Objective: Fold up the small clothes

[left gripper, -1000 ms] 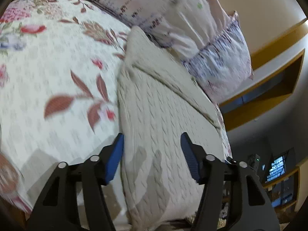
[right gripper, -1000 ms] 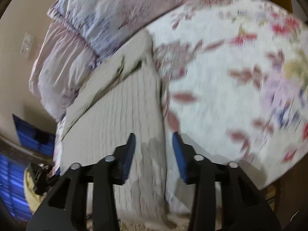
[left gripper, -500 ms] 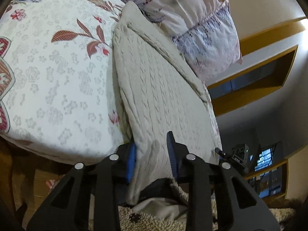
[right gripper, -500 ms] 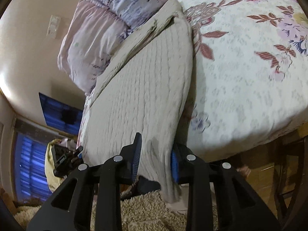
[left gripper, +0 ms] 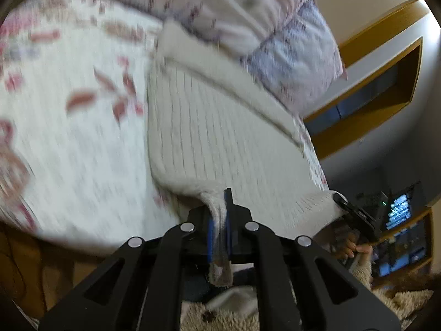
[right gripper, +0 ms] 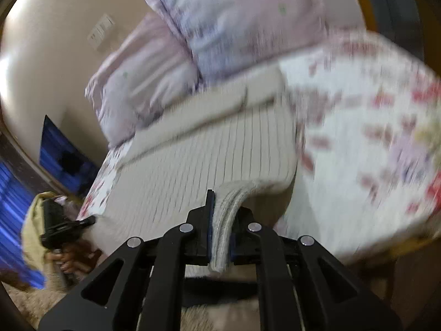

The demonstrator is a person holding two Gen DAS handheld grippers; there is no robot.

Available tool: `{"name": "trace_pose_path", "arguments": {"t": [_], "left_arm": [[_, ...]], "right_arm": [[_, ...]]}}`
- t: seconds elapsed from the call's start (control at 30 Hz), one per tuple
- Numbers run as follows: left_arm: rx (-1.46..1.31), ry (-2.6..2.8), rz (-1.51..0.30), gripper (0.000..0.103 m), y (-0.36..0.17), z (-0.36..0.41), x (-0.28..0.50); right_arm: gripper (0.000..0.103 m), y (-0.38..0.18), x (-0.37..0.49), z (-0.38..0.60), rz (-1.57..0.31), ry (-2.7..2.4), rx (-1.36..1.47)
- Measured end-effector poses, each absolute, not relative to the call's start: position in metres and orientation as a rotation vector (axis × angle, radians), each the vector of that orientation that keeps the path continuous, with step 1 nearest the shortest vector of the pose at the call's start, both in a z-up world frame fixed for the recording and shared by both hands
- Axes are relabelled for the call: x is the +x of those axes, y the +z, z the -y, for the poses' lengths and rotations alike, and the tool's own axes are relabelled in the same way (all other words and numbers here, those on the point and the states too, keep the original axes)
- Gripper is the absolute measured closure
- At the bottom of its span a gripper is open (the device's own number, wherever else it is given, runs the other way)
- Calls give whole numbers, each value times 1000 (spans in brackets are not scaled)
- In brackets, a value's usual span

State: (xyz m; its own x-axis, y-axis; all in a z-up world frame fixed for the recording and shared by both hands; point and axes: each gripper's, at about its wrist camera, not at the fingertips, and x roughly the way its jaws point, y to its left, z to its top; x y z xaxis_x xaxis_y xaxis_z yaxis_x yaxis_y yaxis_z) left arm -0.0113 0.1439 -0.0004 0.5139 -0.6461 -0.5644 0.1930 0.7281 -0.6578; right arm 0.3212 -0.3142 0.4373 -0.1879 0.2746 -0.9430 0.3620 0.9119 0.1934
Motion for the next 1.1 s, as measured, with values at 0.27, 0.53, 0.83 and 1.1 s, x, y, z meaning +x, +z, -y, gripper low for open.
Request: {"name": "trace_pose_path", "arguments": {"t": [0.27, 0.53, 0.83, 1.1], "left_arm": [[-429, -433, -707, 97, 64, -142, 23], [-345, -370, -605, 97, 105, -133, 66], [-317, -320, -592, 97, 118, -124, 113], [-348, -301, -586, 97, 122, -124, 160]], "right_arm": [[95, 433, 372, 293, -1589, -49, 199], [95, 409, 409, 282, -1505, -34, 13], [95, 377, 436, 279, -1466, -36, -43], [95, 346, 459, 284, -1443, -54, -28]]}}
